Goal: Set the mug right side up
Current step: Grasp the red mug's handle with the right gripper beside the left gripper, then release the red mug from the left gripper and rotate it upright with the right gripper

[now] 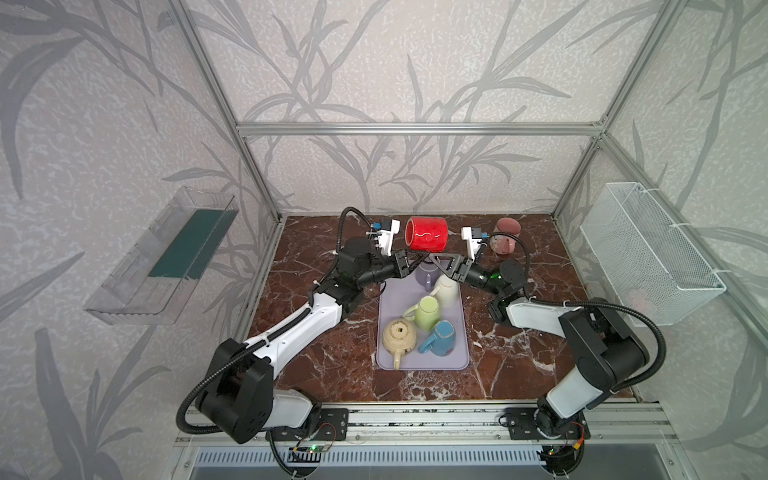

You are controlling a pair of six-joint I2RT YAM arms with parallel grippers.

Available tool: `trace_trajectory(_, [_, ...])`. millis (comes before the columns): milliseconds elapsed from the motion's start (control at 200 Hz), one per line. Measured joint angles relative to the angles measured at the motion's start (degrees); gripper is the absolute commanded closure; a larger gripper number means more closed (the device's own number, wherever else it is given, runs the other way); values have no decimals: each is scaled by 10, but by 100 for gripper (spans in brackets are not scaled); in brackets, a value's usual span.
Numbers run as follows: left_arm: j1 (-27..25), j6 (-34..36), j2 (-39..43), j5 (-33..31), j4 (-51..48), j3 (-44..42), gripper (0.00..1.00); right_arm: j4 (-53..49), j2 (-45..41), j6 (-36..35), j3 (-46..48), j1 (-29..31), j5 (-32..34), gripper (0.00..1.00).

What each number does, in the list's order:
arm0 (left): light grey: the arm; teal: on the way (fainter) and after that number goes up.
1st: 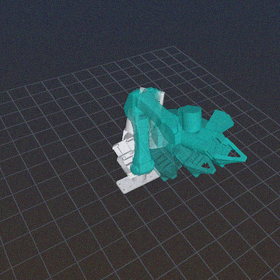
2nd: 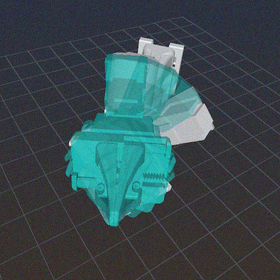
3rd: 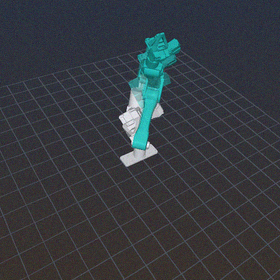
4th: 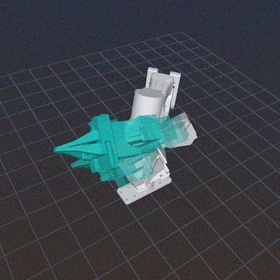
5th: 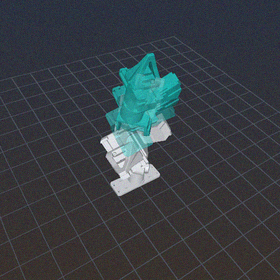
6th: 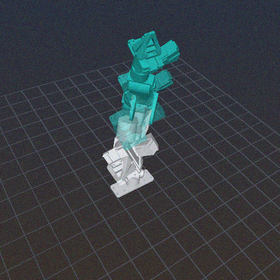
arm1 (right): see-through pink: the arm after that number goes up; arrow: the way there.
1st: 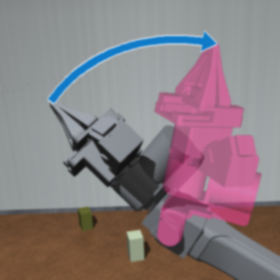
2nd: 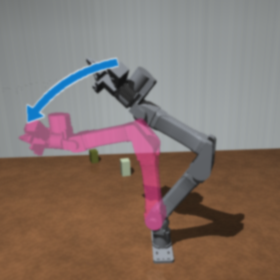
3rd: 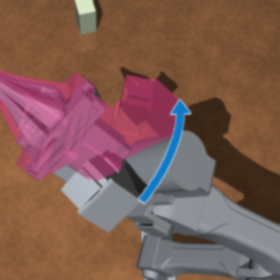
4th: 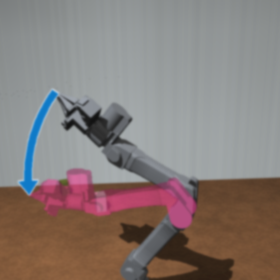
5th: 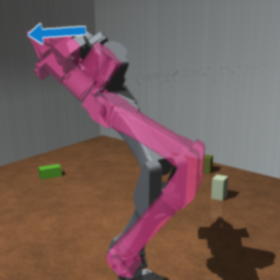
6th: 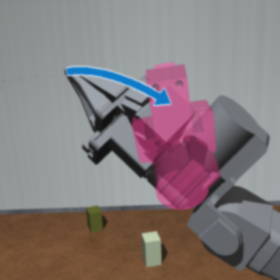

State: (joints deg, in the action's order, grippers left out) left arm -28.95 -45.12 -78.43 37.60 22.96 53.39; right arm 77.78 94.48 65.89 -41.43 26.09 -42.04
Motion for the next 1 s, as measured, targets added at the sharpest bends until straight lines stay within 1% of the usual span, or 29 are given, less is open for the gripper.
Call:
trace_trajectory(175, [0,-1,-2,0,2,0,100,0,0,0,0,-1,1,100])
trace_trajectory(225, [0,0,-2,-1,1,0,91,0,0,0,0,-1,1,100])
trace_trajectory(250, [0,2,-2,-1,-1,0,82,0,0,0,0,-1,1,100])
trace_trajectory(280, [0,5,-1,-2,-4,0,74,-1,0,0,0,-1,0,100])
trace_trajectory(340, [-1,16,3,-5,-15,0,65,-2,0,2,0,-2,3,100])
trace_trajectory(440, [-3,36,13,-10,-34,-4,57,-5,0,3,9,-5,5,100])
trace_trajectory(605, [-3,62,32,-20,-59,-22,50,-14,-5,3,42,-21,15,100])
trace_trajectory(650, [-3,69,36,-22,-65,-25,46,-19,-7,3,50,-26,18,100])
trace_trajectory(770, [-2,85,47,-31,-87,-28,40,-41,-12,1,67,-40,26,100])
trace_trajectory(835, [0,94,52,-36,-100,-28,34,-61,-24,-4,74,-47,28,100])
trace_trajectory(900, [2,105,59,-43,-117,-28,27,-90,-41,-15,77,-52,31,100])
trace_trajectory(1000, [4,121,73,-57,-149,-29,11,-158,-86,-49,77,-57,40,100])
